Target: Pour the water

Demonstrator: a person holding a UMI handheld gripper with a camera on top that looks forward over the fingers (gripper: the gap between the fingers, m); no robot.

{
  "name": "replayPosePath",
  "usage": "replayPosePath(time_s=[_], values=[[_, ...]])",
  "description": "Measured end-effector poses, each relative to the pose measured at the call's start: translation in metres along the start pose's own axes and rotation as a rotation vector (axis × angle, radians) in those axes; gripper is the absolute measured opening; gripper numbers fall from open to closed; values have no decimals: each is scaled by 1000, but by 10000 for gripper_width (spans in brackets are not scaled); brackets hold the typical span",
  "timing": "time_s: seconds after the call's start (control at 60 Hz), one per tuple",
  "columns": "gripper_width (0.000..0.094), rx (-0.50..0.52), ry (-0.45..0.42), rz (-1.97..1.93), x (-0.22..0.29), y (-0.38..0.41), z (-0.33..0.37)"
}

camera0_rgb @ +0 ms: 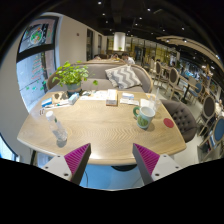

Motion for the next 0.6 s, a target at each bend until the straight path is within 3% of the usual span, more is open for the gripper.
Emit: replayPosePath(time_s=[0.25,0.433,0.6], values=[[854,3,33,8,-31,44,-9],[856,76,64,29,-62,109,-20],[861,152,-2,60,-47,178,-47]])
Point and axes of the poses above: the point between the fingertips, and its own axes, seen from behind it with the camera up: y to the left, x up, z backward, against the way the camera looks, the point moved 10 cm from there along z, backward, against the way the camera looks, and after that the axes turned 14 degrees about y, right-handed, at the moved point
